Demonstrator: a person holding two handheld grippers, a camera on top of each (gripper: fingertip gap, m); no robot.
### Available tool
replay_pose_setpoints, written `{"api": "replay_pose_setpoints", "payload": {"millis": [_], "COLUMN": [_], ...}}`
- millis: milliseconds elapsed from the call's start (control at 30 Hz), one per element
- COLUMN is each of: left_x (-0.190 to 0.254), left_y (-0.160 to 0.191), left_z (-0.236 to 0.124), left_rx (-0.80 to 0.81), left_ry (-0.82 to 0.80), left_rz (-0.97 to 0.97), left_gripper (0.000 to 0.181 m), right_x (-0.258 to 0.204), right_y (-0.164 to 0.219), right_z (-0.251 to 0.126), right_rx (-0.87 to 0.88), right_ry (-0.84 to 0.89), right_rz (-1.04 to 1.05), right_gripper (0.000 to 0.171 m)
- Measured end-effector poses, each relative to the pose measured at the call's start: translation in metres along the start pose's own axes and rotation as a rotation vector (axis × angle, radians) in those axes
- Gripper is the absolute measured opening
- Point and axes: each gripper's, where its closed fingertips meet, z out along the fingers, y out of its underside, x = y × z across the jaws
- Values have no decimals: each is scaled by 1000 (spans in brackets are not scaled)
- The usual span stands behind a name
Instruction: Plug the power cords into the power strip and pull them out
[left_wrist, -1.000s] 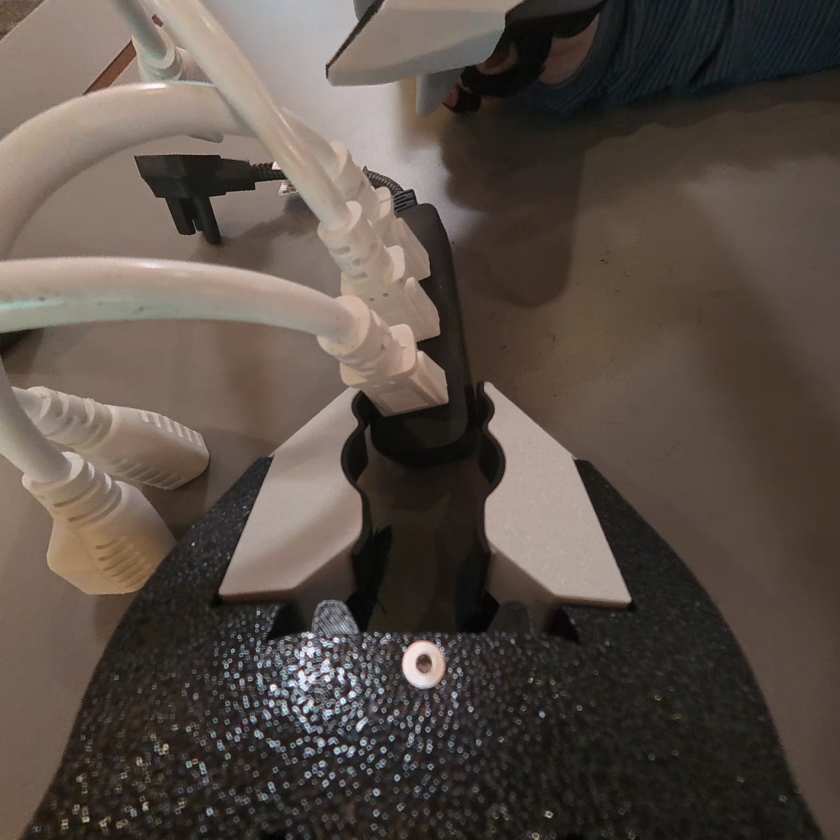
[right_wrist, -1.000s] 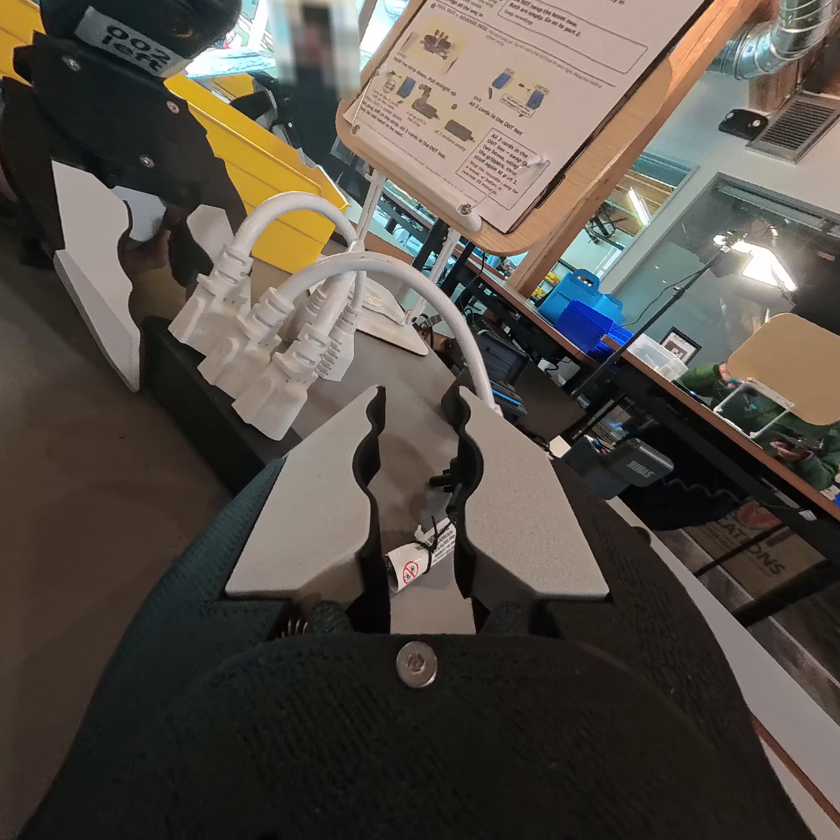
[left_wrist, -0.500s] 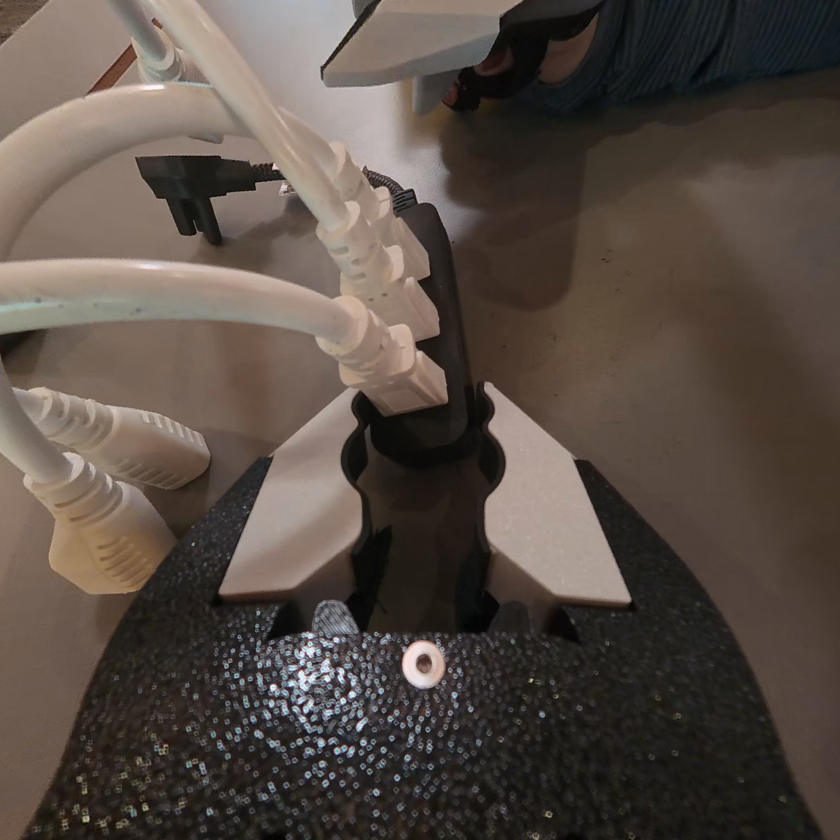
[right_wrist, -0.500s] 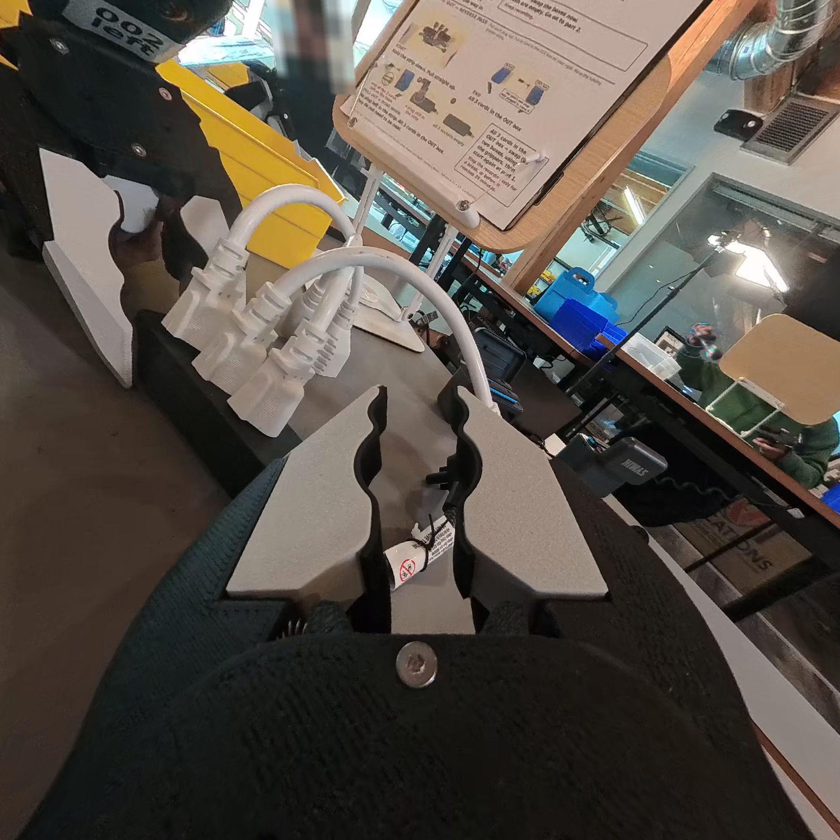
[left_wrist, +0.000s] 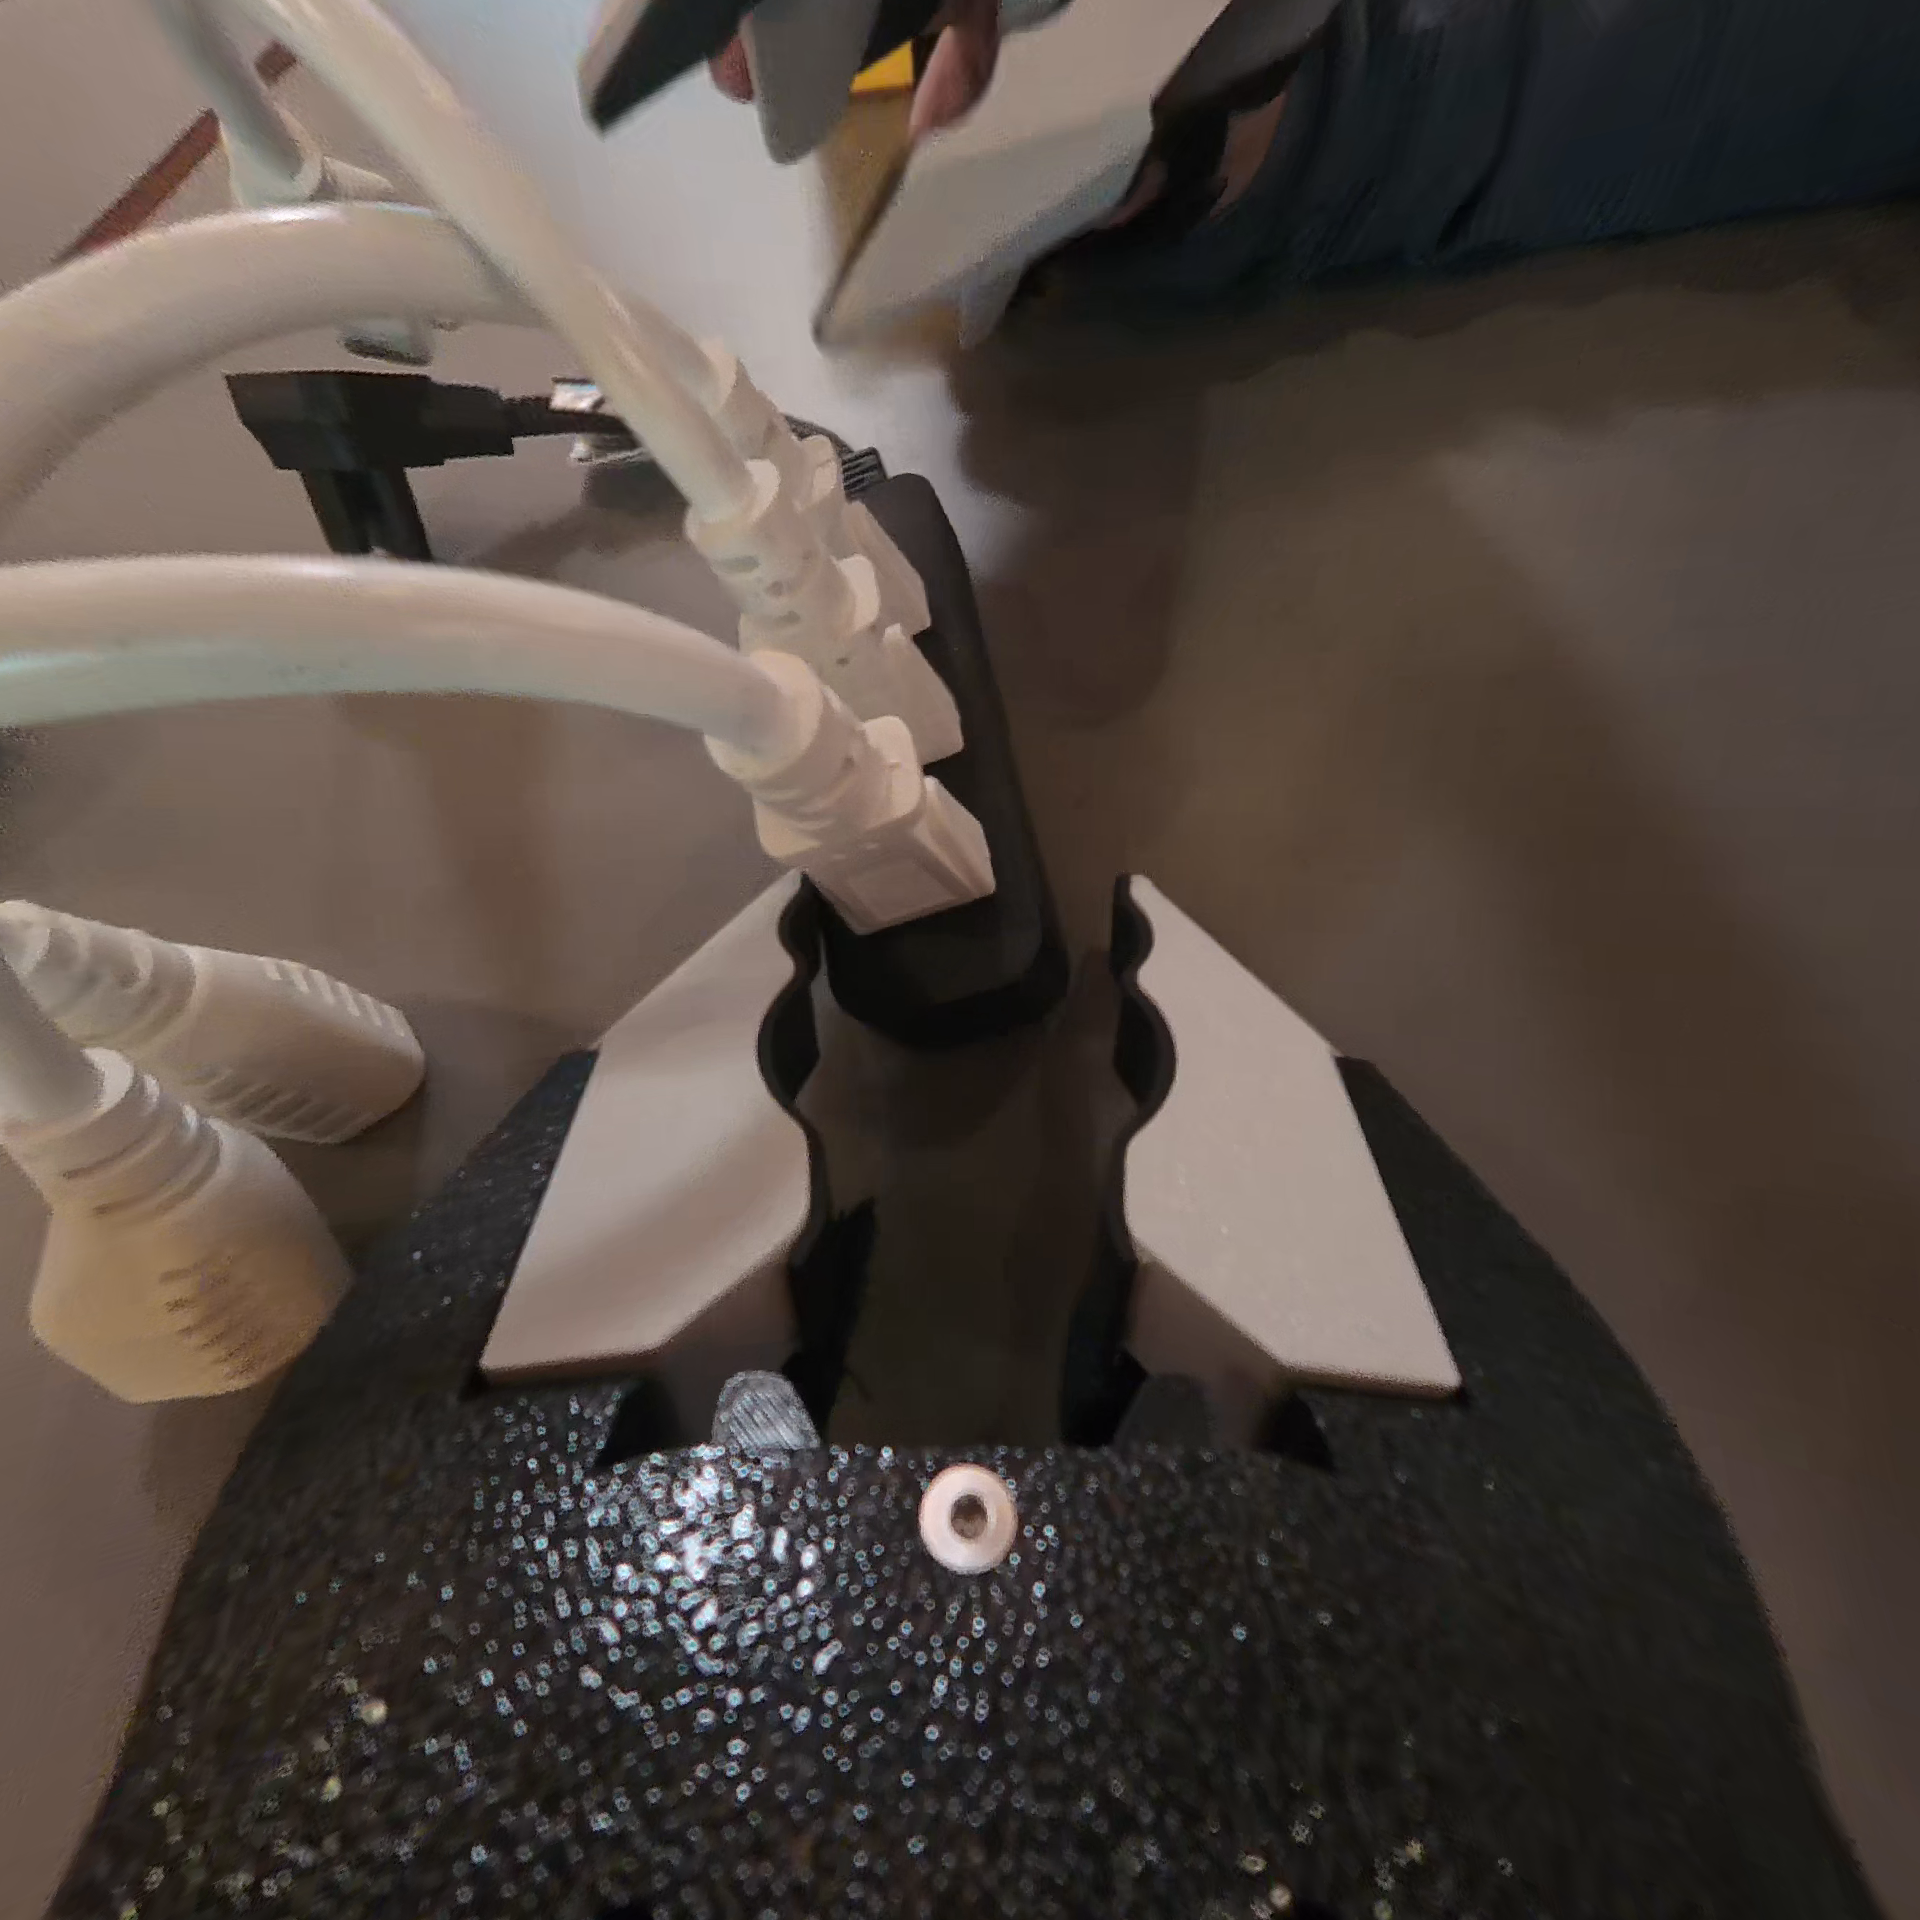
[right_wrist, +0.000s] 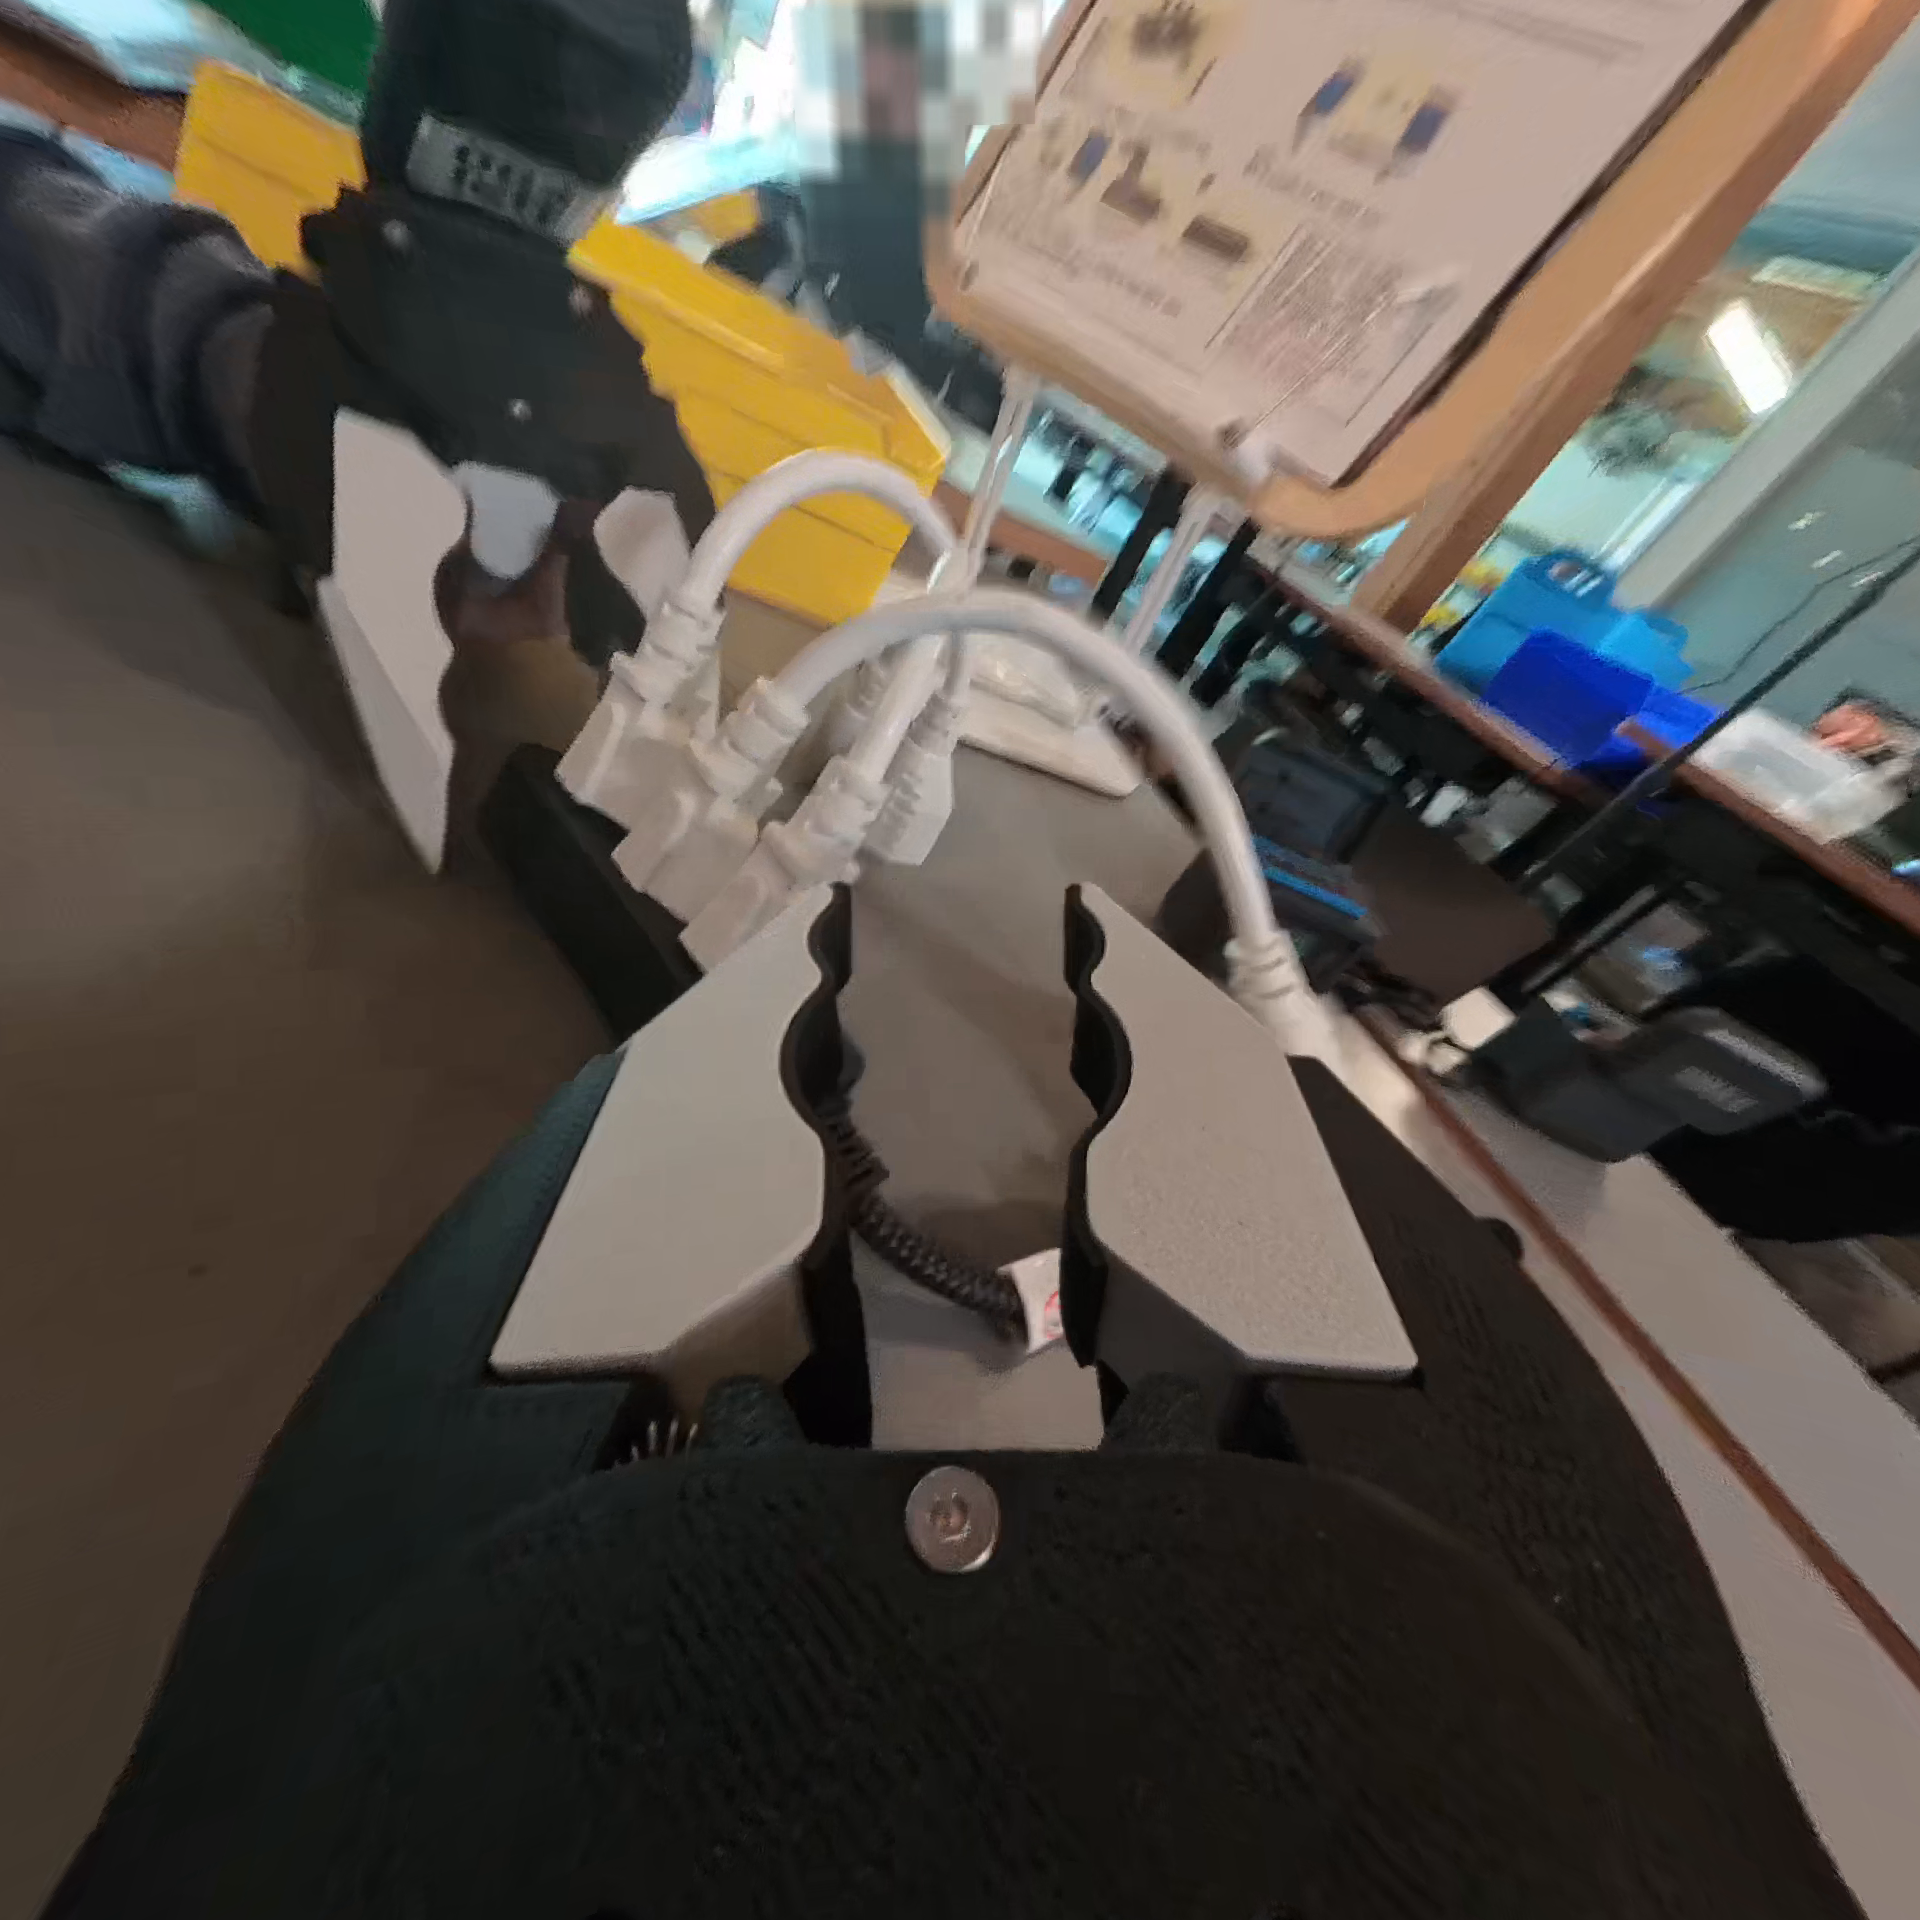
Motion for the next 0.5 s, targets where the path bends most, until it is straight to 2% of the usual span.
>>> {"api": "replay_pose_setpoints", "payload": {"millis": [67, 167, 333, 400, 467, 500], "left_x": [1, -3, -18, -30, -33, -34], "left_y": [-1, -7, -17, -34, -52, -54], "left_z": [-3, -10, -21, -30, -42, -43], "left_rx": [15, 74, 185, 329, 499, 519], "left_ry": [39, 69, 70, 41, 78, 97], "left_rz": [-48, -129, -257, -327, -409, -442], "left_gripper": [53, 58, 72, 80, 75, 74], "right_x": [-15, -29, -49, -54, -56, -56], "right_y": [11, 17, 23, 30, 33, 32], "right_z": [6, 9, 10, 12, 14, 13], "right_rx": [-93, -144, -227, -284, -308, -302], "right_ry": [-99, -207, -430, -483, -499, -503], "right_rz": [9, 21, 237, 274, 293, 301], "right_gripper": [44, 45, 51, 51, 51, 51]}}
